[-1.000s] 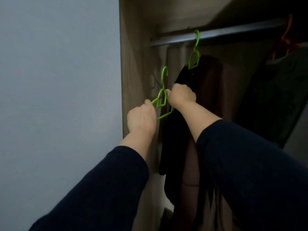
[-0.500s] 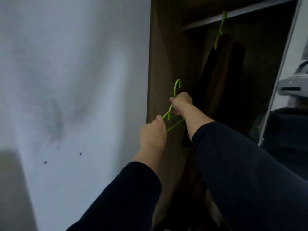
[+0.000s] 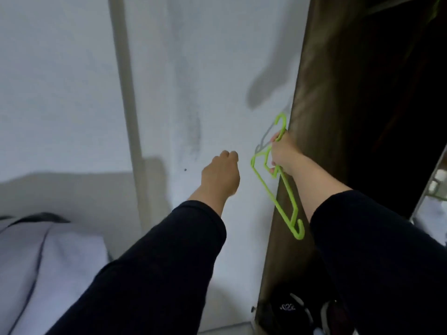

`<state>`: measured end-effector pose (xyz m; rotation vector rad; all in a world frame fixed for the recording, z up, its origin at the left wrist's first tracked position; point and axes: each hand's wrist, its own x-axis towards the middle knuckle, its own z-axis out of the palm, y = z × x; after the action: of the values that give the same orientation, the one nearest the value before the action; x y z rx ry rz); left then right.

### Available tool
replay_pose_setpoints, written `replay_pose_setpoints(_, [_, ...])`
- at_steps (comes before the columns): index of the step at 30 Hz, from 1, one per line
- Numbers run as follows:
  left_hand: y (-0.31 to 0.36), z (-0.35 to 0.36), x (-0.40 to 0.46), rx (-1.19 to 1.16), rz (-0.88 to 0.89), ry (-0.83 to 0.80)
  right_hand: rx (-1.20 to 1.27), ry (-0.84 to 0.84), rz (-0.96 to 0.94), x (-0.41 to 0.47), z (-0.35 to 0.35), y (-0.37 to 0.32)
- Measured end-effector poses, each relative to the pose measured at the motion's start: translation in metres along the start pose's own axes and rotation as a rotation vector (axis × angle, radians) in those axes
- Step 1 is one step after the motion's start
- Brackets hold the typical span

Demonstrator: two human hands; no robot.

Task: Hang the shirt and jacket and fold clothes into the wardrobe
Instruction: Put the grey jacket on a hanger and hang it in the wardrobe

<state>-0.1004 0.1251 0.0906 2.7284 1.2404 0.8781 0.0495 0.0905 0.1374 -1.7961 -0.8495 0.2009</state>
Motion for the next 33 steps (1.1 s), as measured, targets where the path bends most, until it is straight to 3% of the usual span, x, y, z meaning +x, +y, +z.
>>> replay_pose_setpoints(8, [-0.122,-0.04,-0.036,0.014,-0.138,0.073,0.208,-0.547,-0.167,-0.09,0.107,-0.042])
replay_pose_setpoints(12, [-0.189,-0.059,-0.065,0.067,-0.269,0.077,0.305,-0.716,-0.233,-0.12,0.154,-0.079])
replay_pose_setpoints(18, [-0.289,-0.087,-0.099,0.275,-0.289,0.182,0.187,-0.79,-0.272,-0.15,0.24,-0.12])
replay_pose_setpoints(22, [-0.348,-0.099,-0.117,0.265,-0.319,0.173,0.089,-0.864,-0.318,-0.169,0.31,-0.139])
replay_pose_setpoints(29, [-0.436,-0.088,-0.134,0.059,-0.498,0.147,0.001,-0.695,-0.379,-0.203,0.407,-0.142])
replay_pose_setpoints(33, [-0.473,-0.062,-0.14,0.062,-0.683,-0.012,-0.04,-0.604,-0.299,-0.196,0.437,-0.126])
